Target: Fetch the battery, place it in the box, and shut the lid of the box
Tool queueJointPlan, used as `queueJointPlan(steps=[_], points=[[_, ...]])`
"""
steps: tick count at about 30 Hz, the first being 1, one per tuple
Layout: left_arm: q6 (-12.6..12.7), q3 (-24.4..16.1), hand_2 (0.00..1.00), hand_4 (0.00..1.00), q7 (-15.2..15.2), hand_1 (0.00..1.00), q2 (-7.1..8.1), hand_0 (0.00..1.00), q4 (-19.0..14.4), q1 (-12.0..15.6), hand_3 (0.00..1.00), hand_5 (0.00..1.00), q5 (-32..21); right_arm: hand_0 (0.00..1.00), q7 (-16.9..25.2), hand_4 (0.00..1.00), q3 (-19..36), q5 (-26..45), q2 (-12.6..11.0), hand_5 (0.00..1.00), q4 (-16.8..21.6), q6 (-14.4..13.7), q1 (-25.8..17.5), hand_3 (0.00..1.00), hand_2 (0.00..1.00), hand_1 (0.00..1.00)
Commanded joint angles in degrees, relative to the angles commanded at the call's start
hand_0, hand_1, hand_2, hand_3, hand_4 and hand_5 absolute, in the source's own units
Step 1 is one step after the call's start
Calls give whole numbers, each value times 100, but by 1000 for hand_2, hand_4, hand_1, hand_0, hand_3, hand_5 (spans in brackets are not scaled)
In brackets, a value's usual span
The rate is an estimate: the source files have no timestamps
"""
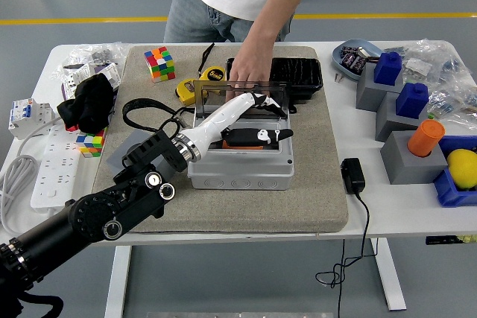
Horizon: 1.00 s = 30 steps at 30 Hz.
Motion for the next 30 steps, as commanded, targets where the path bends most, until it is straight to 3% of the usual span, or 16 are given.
queueJointPlan(steps=[1, 2, 3, 8, 9, 14, 15, 16, 20, 24, 26, 27, 30], points=[[-70, -22, 699, 998, 58, 781, 14, 902, -70, 11, 609, 720, 49, 790, 0, 998, 2, 1, 0, 998, 0, 0, -1, 781, 728, 731], [-257, -81, 699, 998, 212, 781, 38, 902, -197, 27, 609, 720, 92, 790, -1, 998, 15, -7, 2, 998, -1, 1, -2, 781, 728, 731], [-425, -119, 759, 998, 332, 841, 53, 953, -282, 36, 663, 759, 101, 789, -1, 998, 23, -14, 4, 998, -2, 2, -3, 781, 728, 731], [-1386, -481, 759, 998, 946, 841, 92, 953, -749, 127, 663, 759, 12, 789, 0, 998, 18, -1, 13, 998, 3, -1, 4, 781, 728, 731], [-1610, -634, 722, 998, 1097, 762, 86, 809, -874, 172, 666, 828, -25, 789, 3, 998, 16, 5, 17, 998, 6, -3, 4, 780, 728, 731], [-2439, -1154, 722, 998, 1609, 762, 98, 809, -1278, 294, 666, 828, -344, 789, 1, 998, 42, -8, 30, 998, 4, -5, -1, 780, 728, 731], [-2659, -1314, 692, 998, 1730, 714, 98, 709, -1402, 337, 651, 893, -480, 789, 0, 998, 55, -21, 34, 998, 3, -5, -6, 780, 728, 731], [-2806, -1420, 692, 998, 1779, 714, 96, 709, -1473, 362, 651, 893, -576, 789, 0, 998, 59, -25, 37, 998, 2, -5, -9, 780, 728, 731], [-3168, -1789, 692, 998, 1783, 714, 78, 709, -1706, 467, 651, 893, -1090, 789, 2, 998, 61, -24, 50, 998, 3, -6, -17, 780, 728, 731], [-3311, -1899, 679, 998, 1496, 703, 84, 682, -1771, 518, 635, 871, -1986, 791, 1, 998, 50, -19, 61, 998, 2, -9, -13, 780, 728, 731], [-3279, -1882, 679, 998, 1306, 703, 72, 682, -1752, 523, 635, 871, -2460, 791, 2, 998, 29, 0, 64, 998, 5, -12, -9, 780, 728, 731], [-3205, -1865, 680, 998, 1197, 702, 60, 689, -1734, 519, 636, 821, -2683, 790, 2, 998, 28, -1, 65, 998, 4, -14, -6, 780, 728, 731], [-2899, -1840, 680, 998, 882, 702, 22, 689, -1674, 508, 636, 821, -3376, 790, 2, 998, 15, 5, 67, 998, 4, -17, 0, 780, 728, 731]])
